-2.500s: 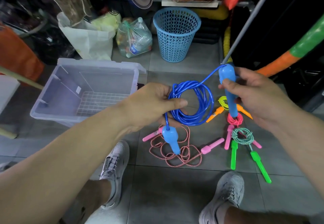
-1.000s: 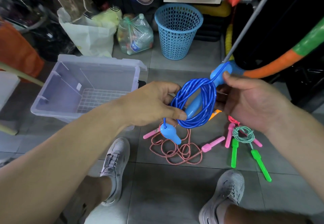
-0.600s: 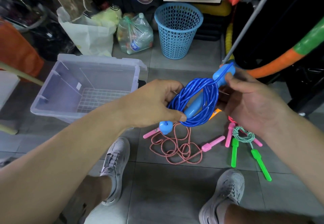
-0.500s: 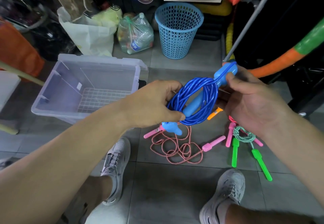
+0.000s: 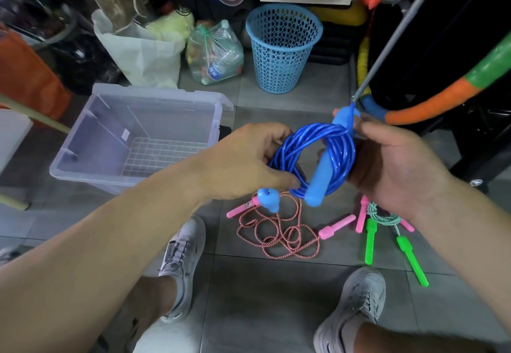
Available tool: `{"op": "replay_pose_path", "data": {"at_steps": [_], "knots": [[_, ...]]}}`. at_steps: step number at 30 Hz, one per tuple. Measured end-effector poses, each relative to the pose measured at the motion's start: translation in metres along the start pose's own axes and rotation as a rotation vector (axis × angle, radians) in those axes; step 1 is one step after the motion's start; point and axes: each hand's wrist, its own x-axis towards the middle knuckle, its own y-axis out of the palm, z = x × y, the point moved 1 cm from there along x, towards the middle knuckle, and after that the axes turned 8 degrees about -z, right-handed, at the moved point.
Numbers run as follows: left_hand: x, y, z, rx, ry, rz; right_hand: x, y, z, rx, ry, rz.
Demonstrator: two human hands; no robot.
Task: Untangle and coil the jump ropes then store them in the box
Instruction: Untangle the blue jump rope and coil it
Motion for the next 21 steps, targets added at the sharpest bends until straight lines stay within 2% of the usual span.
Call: {"op": "replay_pose_path", "data": {"at_steps": [4,8,11,14,17,21], "knots": [[-0.001,0.0,0.003,-0.067,-0.063,0.019,-0.002,-0.002,0.006,-0.15,0.034,0.081],[-0.001,0.004,0.001,-0.079,-0.049,-0.052,-0.009,-0.002,0.004,-0.157,0.105,0.239],[0.003,0.004,0.0,-0.115,-0.026,-0.134,-0.012,-0.003,-0.007,-0.266,0.153,0.3],[0.006,0.004,-0.001,-0.183,-0.01,-0.202,-0.015,0.002,-0.018,-0.355,0.103,0.218],[0.007,0.006,0.0,-0.176,0.004,-0.254,-0.019,0.011,-0.021,-0.24,0.145,0.174],[0.007,0.01,0.002,-0.032,0.047,-0.289,-0.022,0.018,-0.024,-0.149,0.159,0.129]]}}
